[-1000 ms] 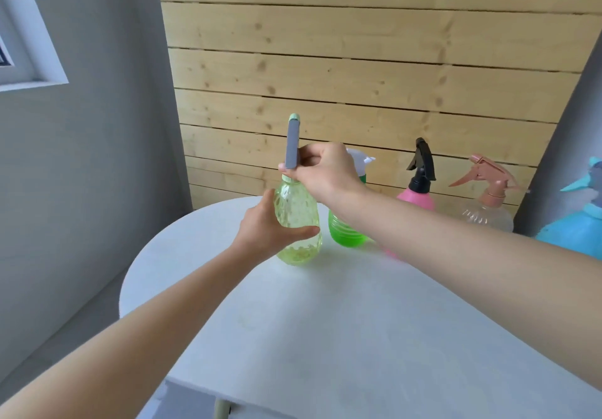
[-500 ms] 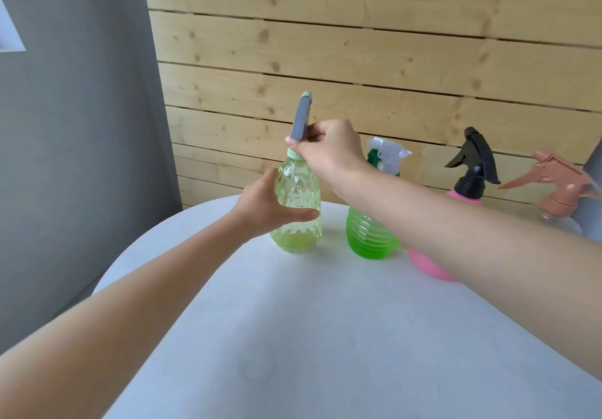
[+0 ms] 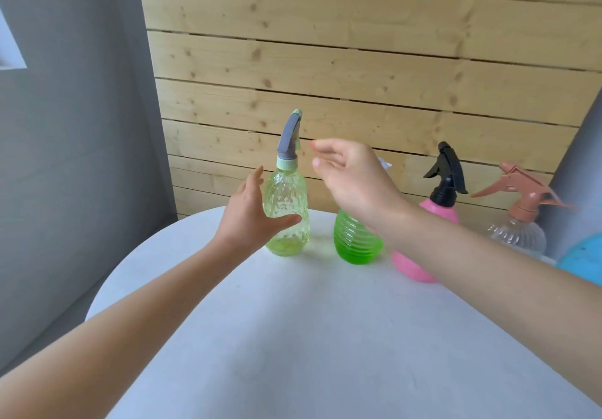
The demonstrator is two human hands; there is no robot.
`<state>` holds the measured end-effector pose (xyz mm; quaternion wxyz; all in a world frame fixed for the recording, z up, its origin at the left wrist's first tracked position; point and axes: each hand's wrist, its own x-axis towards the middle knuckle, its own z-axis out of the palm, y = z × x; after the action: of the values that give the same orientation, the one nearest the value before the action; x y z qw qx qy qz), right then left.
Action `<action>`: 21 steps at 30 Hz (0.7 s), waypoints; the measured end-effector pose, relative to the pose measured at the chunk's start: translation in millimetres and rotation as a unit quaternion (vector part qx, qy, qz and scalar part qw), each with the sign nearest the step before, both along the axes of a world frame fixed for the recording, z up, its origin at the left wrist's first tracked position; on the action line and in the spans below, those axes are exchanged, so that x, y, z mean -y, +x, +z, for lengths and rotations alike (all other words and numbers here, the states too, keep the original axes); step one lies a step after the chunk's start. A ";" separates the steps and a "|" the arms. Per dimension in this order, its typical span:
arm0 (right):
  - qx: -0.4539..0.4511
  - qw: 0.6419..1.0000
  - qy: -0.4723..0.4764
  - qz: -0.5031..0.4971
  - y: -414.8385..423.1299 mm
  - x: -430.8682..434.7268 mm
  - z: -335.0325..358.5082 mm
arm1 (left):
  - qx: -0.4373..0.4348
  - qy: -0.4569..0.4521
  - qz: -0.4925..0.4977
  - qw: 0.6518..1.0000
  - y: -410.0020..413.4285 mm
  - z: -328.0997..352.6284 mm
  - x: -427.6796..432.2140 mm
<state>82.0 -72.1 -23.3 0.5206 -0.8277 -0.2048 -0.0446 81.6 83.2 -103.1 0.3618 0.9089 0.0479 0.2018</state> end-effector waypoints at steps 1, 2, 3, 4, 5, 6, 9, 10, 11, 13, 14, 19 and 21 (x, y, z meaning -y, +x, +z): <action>0.010 1.000 0.004 -0.001 -5.3 10.1 3.1 | 0.013 0.019 0.008 1.000 -6.2 2.4 2.9; 0.022 1.000 0.009 -0.009 -10.4 21.3 7.7 | 0.028 0.034 0.015 0.999 -13.2 6.8 7.3; 0.032 0.999 0.011 -0.019 -12.8 31.2 10.4 | 0.043 0.042 0.023 0.998 -19.0 10.1 11.1; 0.042 0.999 0.012 -0.031 -16.1 42.7 16.1 | 0.064 0.047 0.030 0.996 -25.3 15.9 16.9; 0.053 0.998 0.006 -0.040 -16.9 51.2 19.1 | 0.080 0.047 0.035 0.995 -30.0 19.6 20.8; 0.068 0.996 -0.003 -0.053 -20.9 64.9 26.5 | 0.096 0.042 0.037 0.994 -35.6 27.8 29.2; 0.124 0.981 -0.098 -0.109 -24.3 98.2 38.1 | 0.098 0.025 0.020 0.995 -47.0 43.4 53.2; 0.137 0.972 -0.136 -0.130 -24.1 109.7 41.0 | 0.095 0.026 0.009 0.995 -49.7 48.0 63.7; 0.144 0.964 -0.171 -0.145 -22.0 118.6 41.6 | 0.091 0.030 -0.006 0.995 -51.0 50.4 72.7; 0.125 0.953 -0.227 -0.160 -16.6 131.2 39.8 | 0.075 0.042 -0.039 0.996 -50.6 50.7 90.5; 0.103 0.949 -0.250 -0.163 -15.5 137.2 38.2 | 0.059 0.052 -0.057 0.995 -49.3 49.1 100.7; 0.037 0.949 -0.279 -0.143 -3.5 145.3 24.7 | -0.017 0.099 -0.098 0.990 -40.2 36.0 139.1; 0.033 0.950 -0.281 -0.131 2.2 145.1 17.5 | -0.038 0.107 -0.111 0.987 -34.7 30.7 149.5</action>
<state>84.2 -217.1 -5.8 0.2497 -0.9580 -0.1157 -0.0808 46.8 -66.2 -72.4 0.2806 0.9491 -0.0618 0.1292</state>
